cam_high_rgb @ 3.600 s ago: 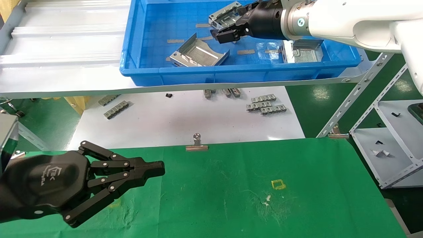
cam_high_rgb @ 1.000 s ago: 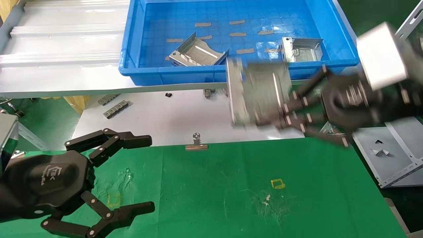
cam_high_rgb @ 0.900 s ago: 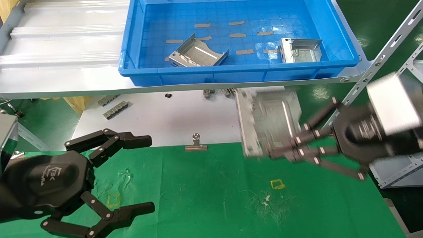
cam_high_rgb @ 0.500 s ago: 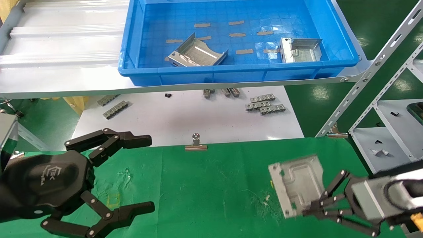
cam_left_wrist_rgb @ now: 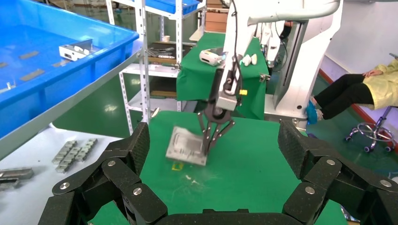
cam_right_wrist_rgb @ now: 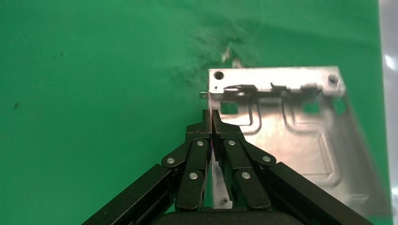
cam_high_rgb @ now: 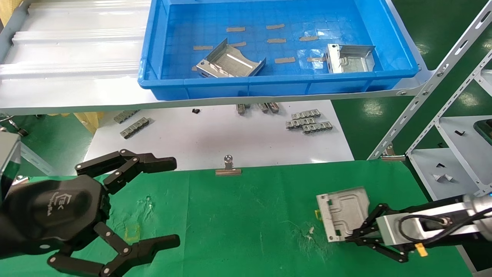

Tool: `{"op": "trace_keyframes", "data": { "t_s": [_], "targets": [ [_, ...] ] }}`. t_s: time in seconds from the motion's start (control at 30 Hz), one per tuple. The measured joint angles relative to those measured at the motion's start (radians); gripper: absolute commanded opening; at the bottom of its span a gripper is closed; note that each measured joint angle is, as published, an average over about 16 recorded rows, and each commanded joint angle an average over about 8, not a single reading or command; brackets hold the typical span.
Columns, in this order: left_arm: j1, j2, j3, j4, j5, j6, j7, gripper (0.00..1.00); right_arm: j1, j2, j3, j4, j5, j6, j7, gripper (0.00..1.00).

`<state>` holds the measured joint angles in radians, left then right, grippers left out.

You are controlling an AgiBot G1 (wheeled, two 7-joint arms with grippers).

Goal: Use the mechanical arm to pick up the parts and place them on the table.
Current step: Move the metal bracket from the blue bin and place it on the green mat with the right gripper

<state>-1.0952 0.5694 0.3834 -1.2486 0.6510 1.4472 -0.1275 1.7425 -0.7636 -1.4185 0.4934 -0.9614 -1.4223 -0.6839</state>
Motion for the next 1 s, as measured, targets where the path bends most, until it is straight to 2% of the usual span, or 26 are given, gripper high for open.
{"op": "trace_keyframes", "data": {
  "t_s": [0.23, 0.3, 0.37, 0.53, 0.6, 0.63, 1.0],
  "targets": [
    [0.0, 0.0, 0.0, 0.0, 0.0, 0.0, 0.0, 1.0, -0.026, -0.064, 0.005, -0.072, 0.013, 0.009, -0.039, 0.0],
    [0.0, 0.0, 0.0, 0.0, 0.0, 0.0, 0.0, 1.0, -0.03, -0.076, 0.006, -0.086, 0.015, 0.009, -0.042, 0.05],
    [0.0, 0.0, 0.0, 0.0, 0.0, 0.0, 0.0, 1.0, -0.033, -0.086, 0.005, -0.098, 0.015, 0.009, -0.044, 0.19],
    [0.0, 0.0, 0.0, 0.0, 0.0, 0.0, 0.0, 1.0, -0.04, -0.103, 0.002, -0.12, 0.013, 0.009, -0.044, 0.78],
    [0.0, 0.0, 0.0, 0.0, 0.0, 0.0, 0.0, 1.0, -0.042, -0.105, 0.001, -0.125, 0.012, 0.009, -0.043, 0.94],
    [0.0, 0.0, 0.0, 0.0, 0.0, 0.0, 0.0, 1.0, -0.043, -0.106, 0.0, -0.127, 0.011, 0.009, -0.043, 0.98],
    [0.0, 0.0, 0.0, 0.0, 0.0, 0.0, 0.0, 1.0, -0.035, -0.099, -0.005, -0.108, 0.002, 0.009, -0.031, 1.0]
  ]
}}
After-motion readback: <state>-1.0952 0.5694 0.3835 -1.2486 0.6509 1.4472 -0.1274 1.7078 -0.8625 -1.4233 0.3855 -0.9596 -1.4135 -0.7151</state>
